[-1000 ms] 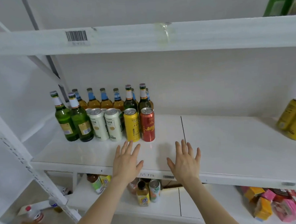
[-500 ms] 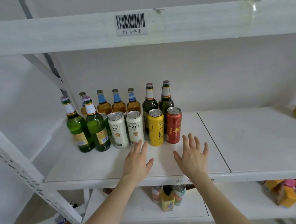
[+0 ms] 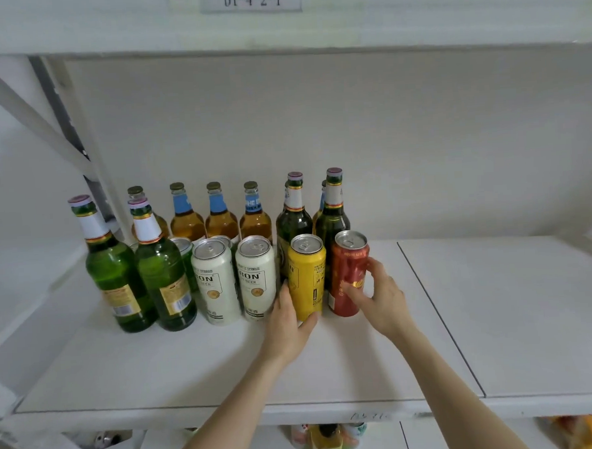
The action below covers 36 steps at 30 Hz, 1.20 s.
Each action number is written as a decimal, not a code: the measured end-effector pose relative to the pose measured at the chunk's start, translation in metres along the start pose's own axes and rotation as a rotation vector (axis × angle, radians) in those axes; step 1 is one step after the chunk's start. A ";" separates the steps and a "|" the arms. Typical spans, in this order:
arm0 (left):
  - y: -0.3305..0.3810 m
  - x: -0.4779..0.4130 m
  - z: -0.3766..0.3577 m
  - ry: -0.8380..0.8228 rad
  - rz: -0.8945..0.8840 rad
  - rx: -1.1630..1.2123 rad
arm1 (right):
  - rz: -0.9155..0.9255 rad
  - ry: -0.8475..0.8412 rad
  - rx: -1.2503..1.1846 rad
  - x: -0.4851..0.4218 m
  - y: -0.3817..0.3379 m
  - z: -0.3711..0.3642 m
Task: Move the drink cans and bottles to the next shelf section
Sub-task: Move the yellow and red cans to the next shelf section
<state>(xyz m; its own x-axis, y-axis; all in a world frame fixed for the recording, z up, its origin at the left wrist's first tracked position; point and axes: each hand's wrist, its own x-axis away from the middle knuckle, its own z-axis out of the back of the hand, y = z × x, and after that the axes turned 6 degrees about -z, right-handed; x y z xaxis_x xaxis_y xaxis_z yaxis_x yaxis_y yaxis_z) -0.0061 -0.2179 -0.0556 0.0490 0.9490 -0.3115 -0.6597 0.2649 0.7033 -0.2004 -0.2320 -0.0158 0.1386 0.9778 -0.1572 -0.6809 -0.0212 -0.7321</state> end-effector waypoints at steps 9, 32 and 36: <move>-0.010 -0.017 -0.016 0.084 0.169 0.408 | -0.092 -0.201 -0.599 -0.031 0.005 0.001; 0.010 0.058 0.037 -0.180 0.366 0.694 | -0.423 -0.219 -0.840 0.063 -0.007 0.032; 0.014 0.083 0.057 -0.185 0.363 0.729 | -0.445 -0.201 -0.833 0.091 -0.016 0.039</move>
<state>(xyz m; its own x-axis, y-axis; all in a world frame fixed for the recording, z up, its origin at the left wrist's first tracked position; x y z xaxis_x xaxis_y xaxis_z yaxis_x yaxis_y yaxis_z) 0.0313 -0.1252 -0.0349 0.0915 0.9926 0.0799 -0.0111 -0.0793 0.9968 -0.2050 -0.1345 0.0071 0.0820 0.9480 0.3076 0.1436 0.2942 -0.9449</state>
